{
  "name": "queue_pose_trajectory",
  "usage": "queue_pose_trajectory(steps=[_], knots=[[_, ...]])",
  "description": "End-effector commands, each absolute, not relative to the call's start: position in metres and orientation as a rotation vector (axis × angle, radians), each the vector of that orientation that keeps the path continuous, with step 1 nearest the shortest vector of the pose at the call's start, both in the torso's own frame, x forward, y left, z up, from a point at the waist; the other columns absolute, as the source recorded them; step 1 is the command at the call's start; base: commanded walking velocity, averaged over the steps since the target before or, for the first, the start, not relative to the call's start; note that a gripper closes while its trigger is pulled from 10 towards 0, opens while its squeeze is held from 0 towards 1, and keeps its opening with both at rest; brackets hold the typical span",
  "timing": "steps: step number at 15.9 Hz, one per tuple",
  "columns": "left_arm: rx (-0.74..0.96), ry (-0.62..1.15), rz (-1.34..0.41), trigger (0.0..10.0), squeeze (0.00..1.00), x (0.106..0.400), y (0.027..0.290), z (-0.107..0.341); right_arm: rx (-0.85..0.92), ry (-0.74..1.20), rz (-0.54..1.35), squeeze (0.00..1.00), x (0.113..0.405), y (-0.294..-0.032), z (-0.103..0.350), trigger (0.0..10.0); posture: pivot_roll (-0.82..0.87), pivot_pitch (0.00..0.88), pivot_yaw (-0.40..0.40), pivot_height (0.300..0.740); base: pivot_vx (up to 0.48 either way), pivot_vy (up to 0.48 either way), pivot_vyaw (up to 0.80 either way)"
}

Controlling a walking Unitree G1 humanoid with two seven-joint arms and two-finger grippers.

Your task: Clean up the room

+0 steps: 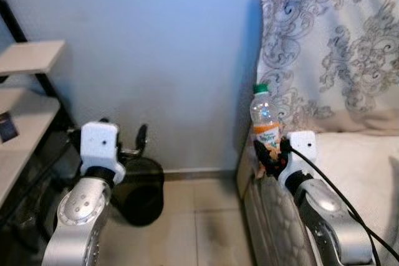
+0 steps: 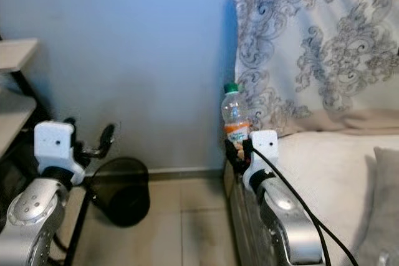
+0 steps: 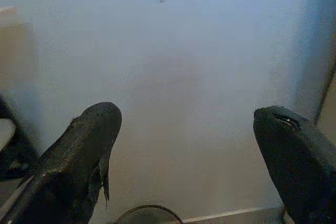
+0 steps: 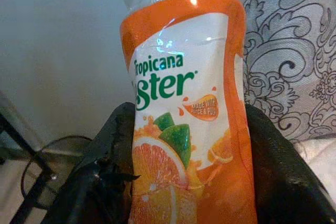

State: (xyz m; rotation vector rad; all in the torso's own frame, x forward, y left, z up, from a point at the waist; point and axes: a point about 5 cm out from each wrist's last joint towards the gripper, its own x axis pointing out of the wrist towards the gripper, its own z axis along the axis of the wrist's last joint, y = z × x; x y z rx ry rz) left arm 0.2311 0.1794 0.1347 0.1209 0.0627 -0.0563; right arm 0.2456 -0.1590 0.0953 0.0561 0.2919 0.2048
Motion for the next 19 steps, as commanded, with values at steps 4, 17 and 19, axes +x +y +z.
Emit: queue_pose_trajectory(steps=[4,17,19], knots=[[0.119,0.039,-0.077,10.0,0.0,0.2315,0.1732,0.1366,0.005,0.312,0.236,0.0,0.2466,-0.1624,0.0917,10.0,0.08,0.0,0.01,0.74,0.271,0.0,0.2],[0.129,0.045,-0.094,10.0,0.0,0.2324,0.1734,0.1357,-0.019,0.329,0.241,0.0,0.2518,-0.1619,0.0883,10.0,0.09,0.0,0.007,0.74,0.341,0.0,0.18],[0.132,0.047,-0.097,10.0,0.0,0.2319,0.1733,0.1351,-0.034,0.341,0.251,0.0,0.2527,-0.1616,0.0858,10.0,0.09,0.0,0.004,0.74,0.354,0.0,0.8]])
